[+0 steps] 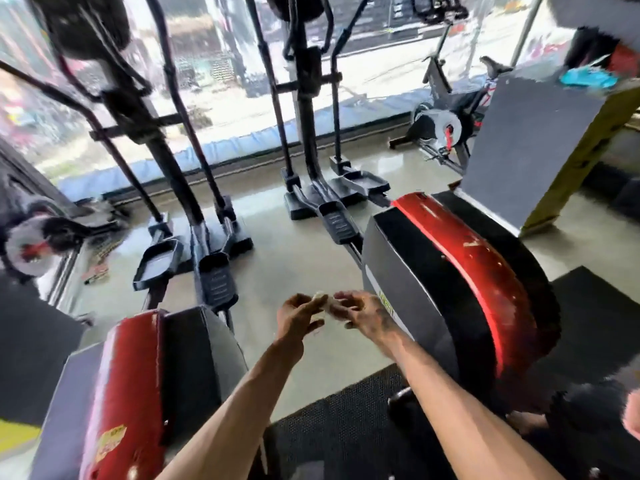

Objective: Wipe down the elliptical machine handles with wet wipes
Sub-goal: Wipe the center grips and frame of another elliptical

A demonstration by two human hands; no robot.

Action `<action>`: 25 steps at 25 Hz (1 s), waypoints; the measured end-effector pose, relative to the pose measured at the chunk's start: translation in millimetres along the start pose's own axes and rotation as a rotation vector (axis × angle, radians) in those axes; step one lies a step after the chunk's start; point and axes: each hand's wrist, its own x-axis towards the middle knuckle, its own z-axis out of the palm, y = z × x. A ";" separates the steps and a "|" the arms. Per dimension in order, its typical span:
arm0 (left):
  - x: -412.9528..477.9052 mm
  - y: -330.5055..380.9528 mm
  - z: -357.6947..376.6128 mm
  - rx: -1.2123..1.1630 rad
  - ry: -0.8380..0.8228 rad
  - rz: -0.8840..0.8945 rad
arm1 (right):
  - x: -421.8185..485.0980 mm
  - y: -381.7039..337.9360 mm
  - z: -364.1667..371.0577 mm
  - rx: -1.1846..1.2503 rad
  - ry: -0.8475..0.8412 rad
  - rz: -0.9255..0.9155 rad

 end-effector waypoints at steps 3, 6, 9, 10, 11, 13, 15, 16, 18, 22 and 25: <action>25.6 26.8 3.3 -0.026 0.054 0.057 | 51.3 -26.3 -11.1 -0.095 -0.103 -0.034; 75.9 56.8 -4.8 -0.050 0.079 0.120 | 125.3 -56.3 -12.9 -0.149 -0.204 -0.077; 138.0 96.6 -22.9 -0.010 0.141 0.159 | 211.1 -79.2 2.0 -0.189 -0.252 -0.100; 159.5 105.6 -30.6 -0.001 0.167 0.173 | 236.4 -86.3 8.9 -0.202 -0.255 -0.123; 184.5 116.4 -41.1 0.002 0.199 0.189 | 266.5 -94.9 19.8 -0.210 -0.272 -0.137; 233.5 142.8 -66.6 -0.012 0.256 0.220 | 327.1 -114.8 45.7 -0.219 -0.303 -0.140; 282.1 177.3 -93.6 -0.037 0.300 0.247 | 384.8 -144.8 72.2 -0.178 -0.322 -0.134; 302.1 197.5 -104.6 -0.047 0.314 0.263 | 411.3 -159.9 85.8 -0.150 -0.333 -0.139; 335.5 235.1 -122.0 -0.042 0.336 0.292 | 456.0 -189.2 108.6 -0.094 -0.330 -0.154; 406.4 302.9 -165.1 -0.048 0.386 0.365 | 548.0 -241.1 158.1 0.017 -0.355 -0.169; 460.0 350.6 -195.8 -0.049 0.427 0.368 | 617.3 -274.9 198.9 0.043 -0.401 -0.221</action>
